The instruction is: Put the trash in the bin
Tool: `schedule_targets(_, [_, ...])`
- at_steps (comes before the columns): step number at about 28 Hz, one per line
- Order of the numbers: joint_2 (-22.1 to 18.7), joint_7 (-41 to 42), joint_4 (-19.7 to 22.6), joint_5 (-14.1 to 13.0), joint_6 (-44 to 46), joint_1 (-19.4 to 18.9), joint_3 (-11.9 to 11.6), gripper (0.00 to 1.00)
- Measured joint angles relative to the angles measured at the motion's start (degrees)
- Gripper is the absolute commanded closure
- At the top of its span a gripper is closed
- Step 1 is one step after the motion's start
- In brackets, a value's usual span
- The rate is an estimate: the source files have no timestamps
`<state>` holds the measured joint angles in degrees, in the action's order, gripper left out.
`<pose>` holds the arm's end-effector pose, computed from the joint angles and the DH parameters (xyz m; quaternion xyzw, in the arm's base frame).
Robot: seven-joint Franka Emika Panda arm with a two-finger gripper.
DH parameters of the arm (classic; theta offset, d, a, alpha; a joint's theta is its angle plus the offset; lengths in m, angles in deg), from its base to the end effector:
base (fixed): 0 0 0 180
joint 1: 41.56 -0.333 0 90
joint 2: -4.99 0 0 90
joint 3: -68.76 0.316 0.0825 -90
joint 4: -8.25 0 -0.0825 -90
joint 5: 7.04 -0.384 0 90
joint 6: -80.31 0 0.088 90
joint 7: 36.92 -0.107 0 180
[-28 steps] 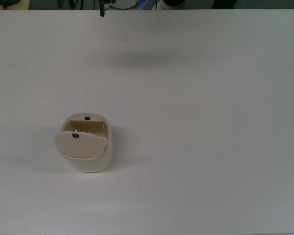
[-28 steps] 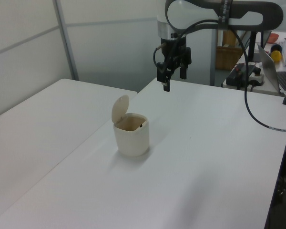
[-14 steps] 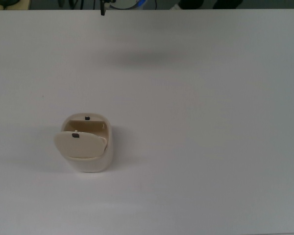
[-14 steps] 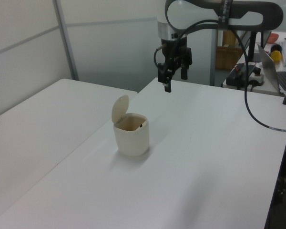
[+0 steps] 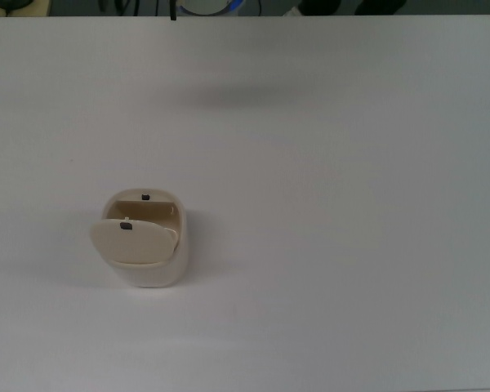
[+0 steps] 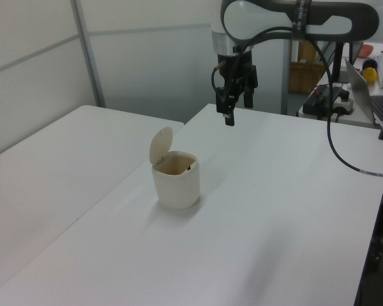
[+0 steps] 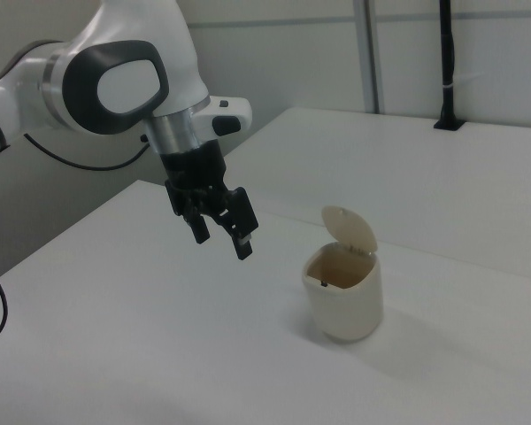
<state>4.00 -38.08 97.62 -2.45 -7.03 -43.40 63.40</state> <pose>0.5430 -0.0428 0.6354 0.9983 -0.0423 -0.0099 0.0390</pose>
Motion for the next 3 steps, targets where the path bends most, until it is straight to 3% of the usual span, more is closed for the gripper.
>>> schedule_targets(3, [0.0, 0.0, 0.0, 0.0, 0.0, 0.0, 0.0, 0.00])
